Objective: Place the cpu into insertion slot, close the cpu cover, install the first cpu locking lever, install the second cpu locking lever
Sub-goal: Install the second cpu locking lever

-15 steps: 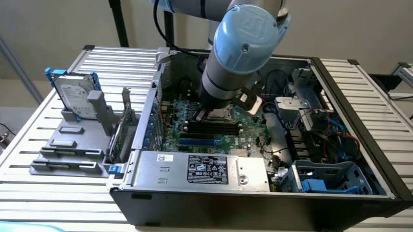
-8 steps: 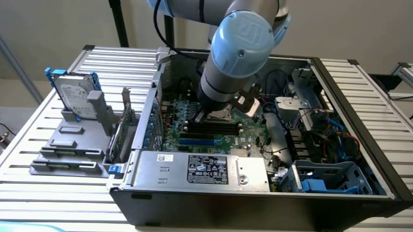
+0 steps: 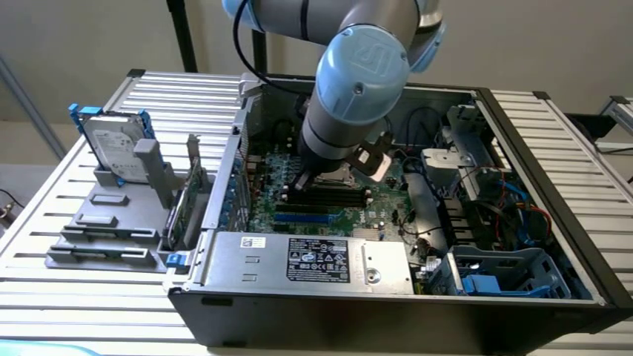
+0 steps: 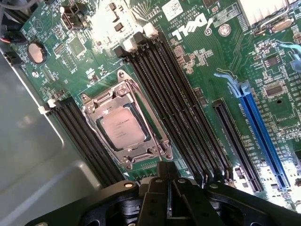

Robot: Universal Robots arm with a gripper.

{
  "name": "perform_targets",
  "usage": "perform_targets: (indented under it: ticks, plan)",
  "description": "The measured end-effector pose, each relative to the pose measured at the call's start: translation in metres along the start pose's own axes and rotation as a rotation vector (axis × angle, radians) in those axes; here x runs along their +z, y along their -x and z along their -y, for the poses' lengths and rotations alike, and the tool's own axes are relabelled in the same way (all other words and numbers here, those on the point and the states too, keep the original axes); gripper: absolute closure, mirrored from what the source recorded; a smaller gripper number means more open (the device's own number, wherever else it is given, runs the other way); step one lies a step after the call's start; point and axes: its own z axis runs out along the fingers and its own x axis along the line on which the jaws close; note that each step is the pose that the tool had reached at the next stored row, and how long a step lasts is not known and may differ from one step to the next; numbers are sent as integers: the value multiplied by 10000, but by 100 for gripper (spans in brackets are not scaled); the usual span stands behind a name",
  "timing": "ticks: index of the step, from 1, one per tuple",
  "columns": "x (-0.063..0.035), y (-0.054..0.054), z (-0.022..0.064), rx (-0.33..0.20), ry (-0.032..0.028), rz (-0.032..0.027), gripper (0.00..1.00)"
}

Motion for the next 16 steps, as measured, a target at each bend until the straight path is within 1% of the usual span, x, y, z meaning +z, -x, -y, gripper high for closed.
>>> perform_targets:
  ticks: [5, 8, 10, 11, 13, 16]
  plan:
    - [66, -9, 13, 36, 24, -7, 89]
    - [97, -11, 10, 42, 66, 11, 89]
    - [116, -10, 7, 43, 102, 39, 89]
    - [125, -9, 6, 45, 121, 60, 89]
    - [140, -7, 3, 52, 169, 125, 89]
    - [157, -3, -2, 63, 259, 254, 89]
